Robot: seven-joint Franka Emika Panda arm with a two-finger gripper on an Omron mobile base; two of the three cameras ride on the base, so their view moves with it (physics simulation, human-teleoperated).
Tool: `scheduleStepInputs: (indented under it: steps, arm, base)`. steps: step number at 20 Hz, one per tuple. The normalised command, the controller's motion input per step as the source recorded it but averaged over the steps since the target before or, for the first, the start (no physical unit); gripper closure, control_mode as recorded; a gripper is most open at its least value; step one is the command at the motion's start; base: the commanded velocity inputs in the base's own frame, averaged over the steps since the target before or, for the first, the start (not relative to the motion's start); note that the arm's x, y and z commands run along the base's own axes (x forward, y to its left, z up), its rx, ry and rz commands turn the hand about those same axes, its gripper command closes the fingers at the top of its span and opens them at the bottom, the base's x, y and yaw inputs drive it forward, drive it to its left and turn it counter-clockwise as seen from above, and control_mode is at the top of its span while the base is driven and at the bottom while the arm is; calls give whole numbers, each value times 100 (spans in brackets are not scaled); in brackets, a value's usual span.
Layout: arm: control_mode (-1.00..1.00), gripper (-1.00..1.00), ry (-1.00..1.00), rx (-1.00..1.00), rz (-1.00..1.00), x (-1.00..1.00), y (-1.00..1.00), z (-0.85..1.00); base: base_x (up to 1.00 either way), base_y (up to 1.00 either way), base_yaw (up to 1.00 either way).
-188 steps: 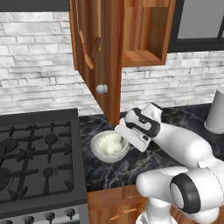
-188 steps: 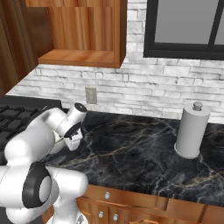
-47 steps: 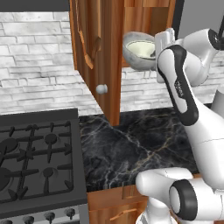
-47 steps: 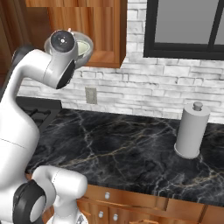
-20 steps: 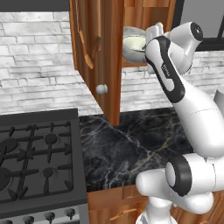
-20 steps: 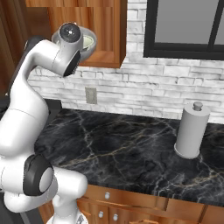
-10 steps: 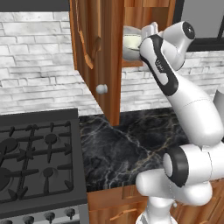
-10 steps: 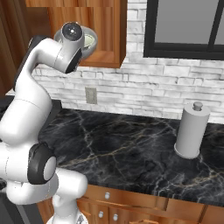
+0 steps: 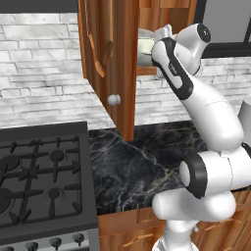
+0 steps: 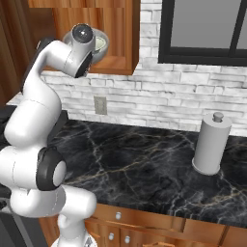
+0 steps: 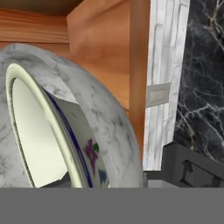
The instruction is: Pick up the bowls on the counter and stack them on top of one another in the open cabinet. Place the smaller bowl on top of the larger bowl.
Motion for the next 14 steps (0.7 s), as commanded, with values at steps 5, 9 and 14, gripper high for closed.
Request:
scheduleStepInputs:
  steps: [5, 9, 14]
  arm:
    - [-100, 100, 0, -1, 0, 28, 2, 0]
    - [-100, 100, 1, -1, 0, 26, 2, 0]
    - [-100, 100, 1, -1, 0, 21, 6, 0]
  base:
    - [0, 0, 0]
    - [0, 0, 0]
    - [0, 0, 0]
